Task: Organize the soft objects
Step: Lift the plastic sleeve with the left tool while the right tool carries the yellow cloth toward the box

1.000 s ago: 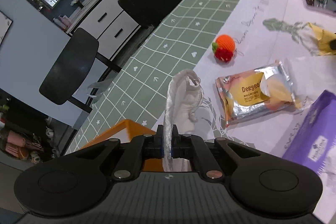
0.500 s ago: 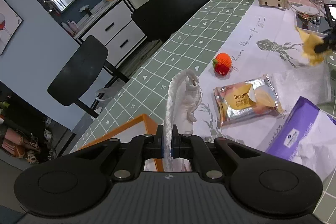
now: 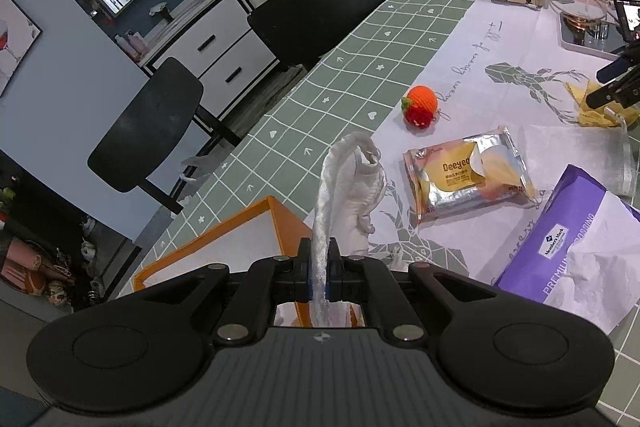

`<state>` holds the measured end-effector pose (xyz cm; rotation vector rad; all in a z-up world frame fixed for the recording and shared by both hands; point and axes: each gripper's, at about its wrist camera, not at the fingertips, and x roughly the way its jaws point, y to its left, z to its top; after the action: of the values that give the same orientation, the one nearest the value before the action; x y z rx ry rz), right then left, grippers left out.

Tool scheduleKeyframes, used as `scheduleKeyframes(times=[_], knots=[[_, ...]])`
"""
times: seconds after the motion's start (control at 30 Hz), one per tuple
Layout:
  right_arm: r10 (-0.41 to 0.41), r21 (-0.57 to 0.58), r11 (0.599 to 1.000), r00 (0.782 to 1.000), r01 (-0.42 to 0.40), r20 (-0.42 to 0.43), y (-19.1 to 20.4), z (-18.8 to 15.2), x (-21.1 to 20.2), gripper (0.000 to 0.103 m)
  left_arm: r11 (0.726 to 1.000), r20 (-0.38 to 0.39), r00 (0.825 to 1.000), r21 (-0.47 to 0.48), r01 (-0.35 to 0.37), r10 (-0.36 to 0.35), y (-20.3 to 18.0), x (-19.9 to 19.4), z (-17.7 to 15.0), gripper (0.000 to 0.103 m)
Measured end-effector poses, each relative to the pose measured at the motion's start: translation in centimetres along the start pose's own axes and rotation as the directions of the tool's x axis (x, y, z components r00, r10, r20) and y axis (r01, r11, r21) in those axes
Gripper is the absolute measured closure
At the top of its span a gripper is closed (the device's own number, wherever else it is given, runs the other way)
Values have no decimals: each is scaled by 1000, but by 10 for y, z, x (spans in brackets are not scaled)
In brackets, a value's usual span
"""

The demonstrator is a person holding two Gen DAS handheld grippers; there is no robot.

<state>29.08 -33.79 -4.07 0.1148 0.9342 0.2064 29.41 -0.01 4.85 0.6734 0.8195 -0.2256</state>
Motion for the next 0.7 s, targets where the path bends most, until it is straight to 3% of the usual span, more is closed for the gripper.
scheduleKeyframes(times=[0.03,0.07,0.1,0.13,0.23,0.33,0.5,0.7], knots=[[2,2,1000,1000,-2,-23,-1,0,5,45,1000,-1,1000,2,-1,1,-1,0,0,98],[6,1,1000,999,-6,-49,-2,0,10,63,1000,0,1000,3,-1,1,-2,0,0,98],[0,-8,1000,998,0,-55,-1,-2,13,93,1000,0,1000,3,2,-2,-3,0,-1,98],[-22,-22,1000,999,21,-40,0,-2,14,102,1000,1,1000,4,5,-5,-3,-1,-1,98],[13,5,1000,999,-13,36,-4,2,2,103,1000,1,1000,9,10,-10,-6,-3,-3,98],[-5,-37,999,995,9,100,5,7,-15,103,1000,-18,1000,20,18,-18,-8,-6,-8,98],[-13,-247,968,989,49,146,44,8,-35,103,997,-86,996,72,13,-7,-21,-7,-30,98],[34,-395,918,988,28,148,85,-3,-58,103,996,-145,989,89,25,-12,-36,-13,-68,98]])
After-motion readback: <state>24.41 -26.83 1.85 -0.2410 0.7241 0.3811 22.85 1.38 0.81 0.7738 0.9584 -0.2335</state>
